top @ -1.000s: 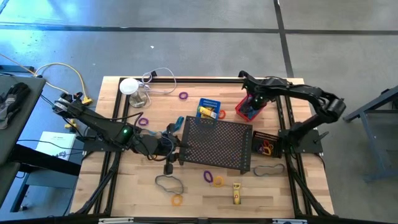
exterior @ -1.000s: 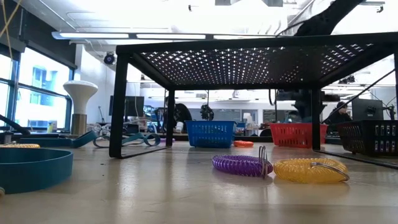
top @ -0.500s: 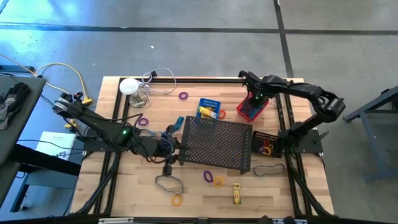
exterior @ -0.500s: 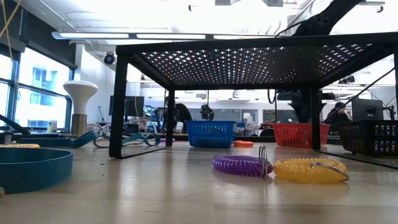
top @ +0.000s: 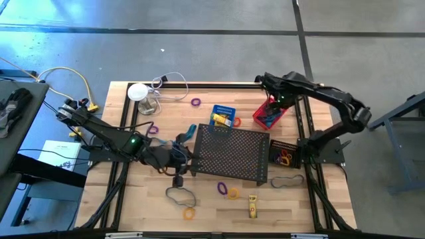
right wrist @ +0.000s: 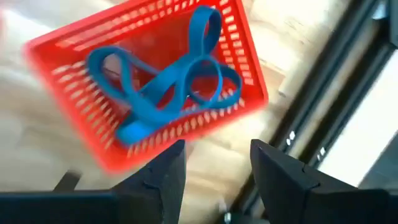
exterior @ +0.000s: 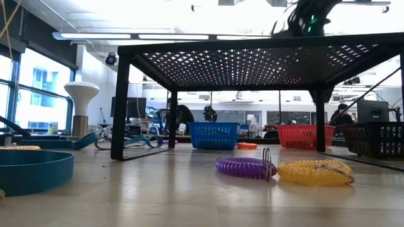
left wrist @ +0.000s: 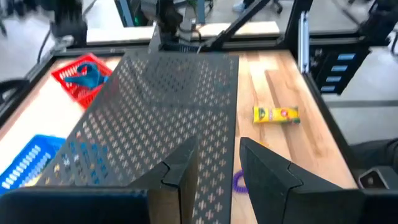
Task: Pick & Place Office Desk Supplies
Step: Put the yellow spiral keychain into the black bin
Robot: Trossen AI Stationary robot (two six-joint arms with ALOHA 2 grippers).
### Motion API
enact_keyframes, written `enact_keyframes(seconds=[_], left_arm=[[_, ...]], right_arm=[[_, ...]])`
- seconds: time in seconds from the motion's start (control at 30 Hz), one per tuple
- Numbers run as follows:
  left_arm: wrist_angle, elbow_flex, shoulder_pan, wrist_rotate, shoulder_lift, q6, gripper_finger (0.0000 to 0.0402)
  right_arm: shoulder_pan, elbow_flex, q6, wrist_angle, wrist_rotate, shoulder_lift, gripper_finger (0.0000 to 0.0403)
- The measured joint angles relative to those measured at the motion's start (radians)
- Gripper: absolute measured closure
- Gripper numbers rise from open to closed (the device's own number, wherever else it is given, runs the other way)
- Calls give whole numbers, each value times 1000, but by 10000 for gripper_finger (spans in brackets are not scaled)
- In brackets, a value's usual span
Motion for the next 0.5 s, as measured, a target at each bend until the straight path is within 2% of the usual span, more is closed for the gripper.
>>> enact_keyframes(seconds=[0.2, 0.37, 0.5], left_arm=[[-94, 0, -1, 7, 0, -60, 289], [-139, 0, -17, 54, 0, -62, 289], [-139, 0, -39, 56, 0, -64, 289]], right_arm=[[192, 30, 159, -89, -93, -175, 255], [441, 31, 441, -88, -163, -334, 269], [661, 31, 601, -51, -145, -405, 283]])
